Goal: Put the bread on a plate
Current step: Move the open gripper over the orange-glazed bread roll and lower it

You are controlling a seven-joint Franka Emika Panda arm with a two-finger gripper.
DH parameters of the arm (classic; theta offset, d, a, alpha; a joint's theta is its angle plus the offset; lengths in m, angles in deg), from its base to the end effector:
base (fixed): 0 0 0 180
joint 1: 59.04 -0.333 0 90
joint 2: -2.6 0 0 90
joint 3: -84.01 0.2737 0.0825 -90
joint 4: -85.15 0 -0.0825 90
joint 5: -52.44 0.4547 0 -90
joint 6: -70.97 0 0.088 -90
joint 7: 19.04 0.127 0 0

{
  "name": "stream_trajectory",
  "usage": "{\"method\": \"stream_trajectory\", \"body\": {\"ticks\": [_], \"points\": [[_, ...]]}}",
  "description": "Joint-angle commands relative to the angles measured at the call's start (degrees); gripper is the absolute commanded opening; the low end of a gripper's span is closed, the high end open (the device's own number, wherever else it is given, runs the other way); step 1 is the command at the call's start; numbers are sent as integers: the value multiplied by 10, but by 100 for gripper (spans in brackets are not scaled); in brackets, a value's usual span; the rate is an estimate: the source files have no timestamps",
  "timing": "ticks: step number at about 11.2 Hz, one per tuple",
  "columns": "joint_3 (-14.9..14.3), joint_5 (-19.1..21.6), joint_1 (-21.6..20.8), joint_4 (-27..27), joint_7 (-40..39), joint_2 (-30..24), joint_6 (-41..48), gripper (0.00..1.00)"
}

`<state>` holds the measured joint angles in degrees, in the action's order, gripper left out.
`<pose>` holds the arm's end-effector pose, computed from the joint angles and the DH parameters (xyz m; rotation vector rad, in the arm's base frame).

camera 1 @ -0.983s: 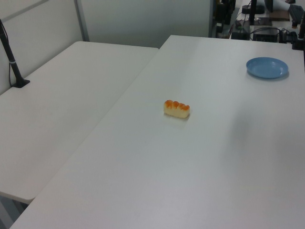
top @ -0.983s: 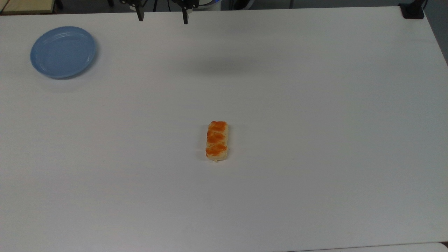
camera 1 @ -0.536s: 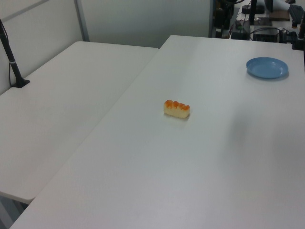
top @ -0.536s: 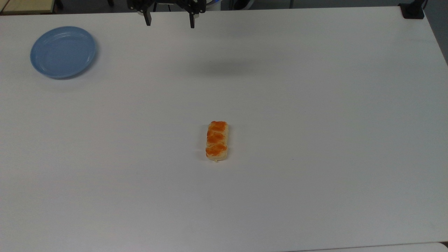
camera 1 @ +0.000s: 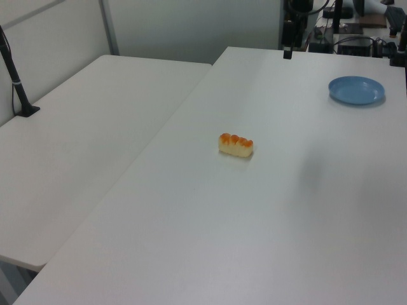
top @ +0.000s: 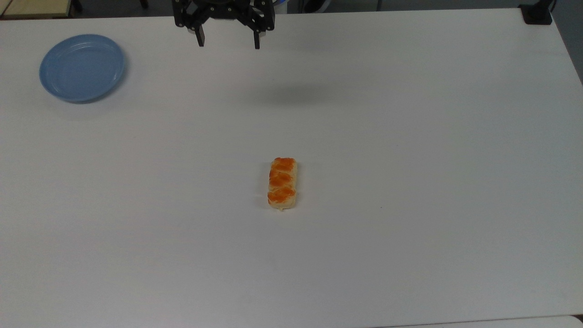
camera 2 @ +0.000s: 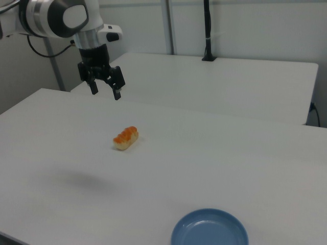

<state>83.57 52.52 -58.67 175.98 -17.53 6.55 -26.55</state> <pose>0.6551 -0.0090 0.5220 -3.1389 0.0637 -0.0751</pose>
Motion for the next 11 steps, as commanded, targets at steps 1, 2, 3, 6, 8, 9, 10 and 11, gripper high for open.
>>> {"method": "stream_trajectory", "body": {"ticks": [1,2,3,6,8,9,10,11], "points": [[4,-4,-13,10,12,14,-19,100],[13,-4,-13,9,14,27,-21,100],[15,-4,-13,9,12,39,-24,100],[17,-4,-30,10,30,83,-93,100],[18,-4,-38,10,53,108,-116,100],[18,-5,-46,9,56,128,-136,100],[19,-9,-52,7,70,147,-164,100],[19,-13,-58,6,83,166,-188,100]]}}
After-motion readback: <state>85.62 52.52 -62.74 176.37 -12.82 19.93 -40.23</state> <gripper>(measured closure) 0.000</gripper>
